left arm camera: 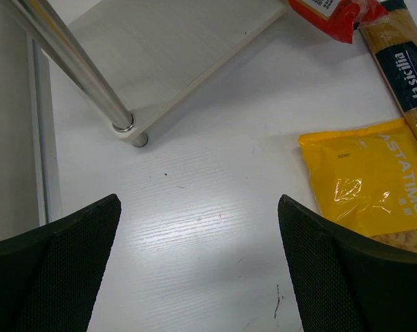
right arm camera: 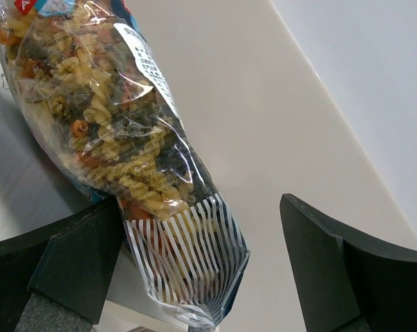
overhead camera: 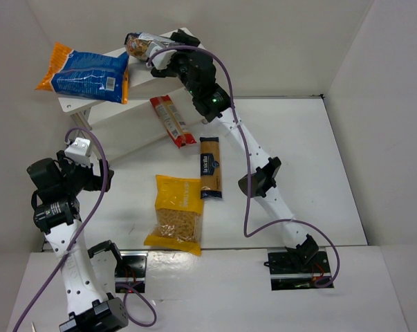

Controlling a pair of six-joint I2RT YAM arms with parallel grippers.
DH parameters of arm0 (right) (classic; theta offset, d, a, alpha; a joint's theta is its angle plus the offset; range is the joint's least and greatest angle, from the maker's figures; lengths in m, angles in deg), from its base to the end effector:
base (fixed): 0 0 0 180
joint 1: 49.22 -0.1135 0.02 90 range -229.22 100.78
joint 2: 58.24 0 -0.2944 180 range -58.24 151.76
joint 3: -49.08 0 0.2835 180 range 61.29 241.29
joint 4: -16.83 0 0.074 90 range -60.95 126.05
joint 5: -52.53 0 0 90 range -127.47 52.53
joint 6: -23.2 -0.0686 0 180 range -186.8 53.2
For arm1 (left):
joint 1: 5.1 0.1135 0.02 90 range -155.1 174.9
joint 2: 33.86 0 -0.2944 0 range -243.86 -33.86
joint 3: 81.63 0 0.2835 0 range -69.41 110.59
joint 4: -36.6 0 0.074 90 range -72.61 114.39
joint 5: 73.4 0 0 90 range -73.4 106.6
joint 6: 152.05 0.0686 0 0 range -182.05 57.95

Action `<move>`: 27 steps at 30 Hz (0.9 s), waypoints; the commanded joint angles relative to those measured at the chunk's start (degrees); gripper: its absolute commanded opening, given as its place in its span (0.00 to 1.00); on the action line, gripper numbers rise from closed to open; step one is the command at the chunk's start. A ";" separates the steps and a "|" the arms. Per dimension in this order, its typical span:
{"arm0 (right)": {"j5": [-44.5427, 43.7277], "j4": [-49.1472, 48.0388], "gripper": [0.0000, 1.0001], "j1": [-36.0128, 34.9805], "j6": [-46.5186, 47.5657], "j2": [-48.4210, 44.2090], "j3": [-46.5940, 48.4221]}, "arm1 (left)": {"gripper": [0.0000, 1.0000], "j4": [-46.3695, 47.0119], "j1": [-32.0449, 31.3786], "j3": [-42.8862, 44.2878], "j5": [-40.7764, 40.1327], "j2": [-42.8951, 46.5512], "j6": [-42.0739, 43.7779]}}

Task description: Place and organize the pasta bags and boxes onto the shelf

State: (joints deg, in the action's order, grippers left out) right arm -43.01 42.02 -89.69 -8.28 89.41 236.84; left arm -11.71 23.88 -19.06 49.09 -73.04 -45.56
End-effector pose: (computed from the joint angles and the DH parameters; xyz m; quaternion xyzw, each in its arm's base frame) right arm 0.4783 0.3993 0.4903 -0.4379 0.4244 -0.1533 0.7776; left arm 0.1680 0.0509 0.3565 0.0615 0.8209 -0.0179 0.5674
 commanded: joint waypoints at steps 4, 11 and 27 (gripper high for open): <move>0.88 -5.34 0.98 0.04 -6.12 -5.79 3.93 | 1.00 0.33 0.38 0.01 1.52 0.51 0.91; 4.66 0.38 0.99 0.04 -12.37 -8.96 3.93 | 1.00 0.33 0.38 0.01 1.52 0.51 0.91; 11.61 11.54 0.99 0.04 -22.22 -11.95 3.93 | 1.00 0.33 0.38 0.01 1.52 0.51 0.91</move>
State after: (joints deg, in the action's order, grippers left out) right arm -33.29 51.09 -89.69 -27.65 81.02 238.74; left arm -11.71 23.88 -19.06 49.07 -73.04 -45.56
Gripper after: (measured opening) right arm 0.993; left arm 1.000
